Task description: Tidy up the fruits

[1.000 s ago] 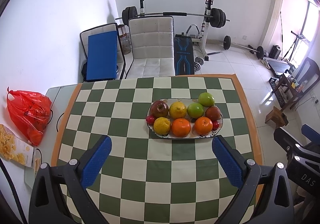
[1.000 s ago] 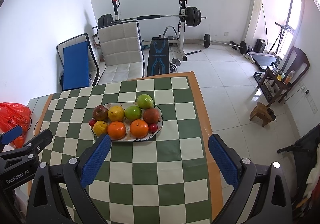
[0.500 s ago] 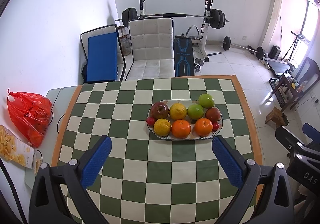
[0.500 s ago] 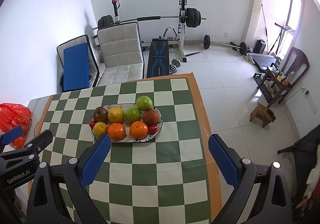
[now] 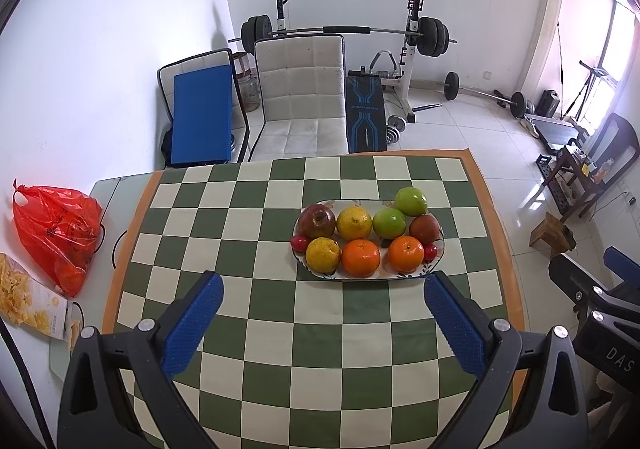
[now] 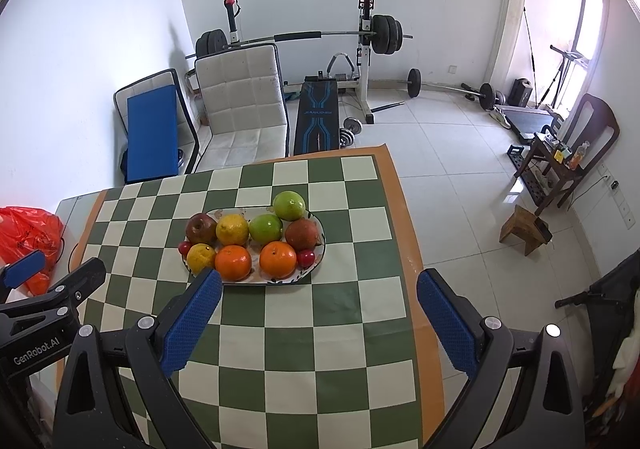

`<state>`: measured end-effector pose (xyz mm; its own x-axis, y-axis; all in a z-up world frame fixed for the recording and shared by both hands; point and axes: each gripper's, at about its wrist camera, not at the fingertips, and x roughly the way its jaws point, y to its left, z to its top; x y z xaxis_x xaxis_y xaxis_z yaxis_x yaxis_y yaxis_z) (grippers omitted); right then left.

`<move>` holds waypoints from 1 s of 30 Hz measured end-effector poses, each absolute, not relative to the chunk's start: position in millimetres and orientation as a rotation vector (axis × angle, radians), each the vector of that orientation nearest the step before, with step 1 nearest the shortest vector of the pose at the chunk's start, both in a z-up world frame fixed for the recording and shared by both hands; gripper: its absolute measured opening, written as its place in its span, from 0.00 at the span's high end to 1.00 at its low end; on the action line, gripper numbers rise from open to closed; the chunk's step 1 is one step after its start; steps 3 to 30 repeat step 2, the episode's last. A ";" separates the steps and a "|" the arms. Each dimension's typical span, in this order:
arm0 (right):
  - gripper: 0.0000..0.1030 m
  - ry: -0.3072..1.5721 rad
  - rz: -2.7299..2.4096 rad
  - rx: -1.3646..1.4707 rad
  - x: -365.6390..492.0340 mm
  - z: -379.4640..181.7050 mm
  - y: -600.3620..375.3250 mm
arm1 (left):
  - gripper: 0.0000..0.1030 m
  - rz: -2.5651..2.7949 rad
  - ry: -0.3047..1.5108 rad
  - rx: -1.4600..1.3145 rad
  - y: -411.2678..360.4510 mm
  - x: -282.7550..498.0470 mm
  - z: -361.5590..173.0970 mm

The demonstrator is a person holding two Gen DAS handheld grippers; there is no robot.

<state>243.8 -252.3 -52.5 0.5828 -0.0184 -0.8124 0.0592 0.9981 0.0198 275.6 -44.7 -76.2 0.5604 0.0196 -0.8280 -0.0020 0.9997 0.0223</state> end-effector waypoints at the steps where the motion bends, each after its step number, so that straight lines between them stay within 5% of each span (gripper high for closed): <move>1: 0.03 0.947 -0.045 0.046 243.6 -52.7 -252.2 | 0.00 0.010 0.975 0.021 -45.3 276.2 -75.6; 30: 0.03 0.948 -0.045 0.047 244.0 -52.7 -252.4 | 0.00 0.008 0.973 0.022 -45.9 275.7 -74.9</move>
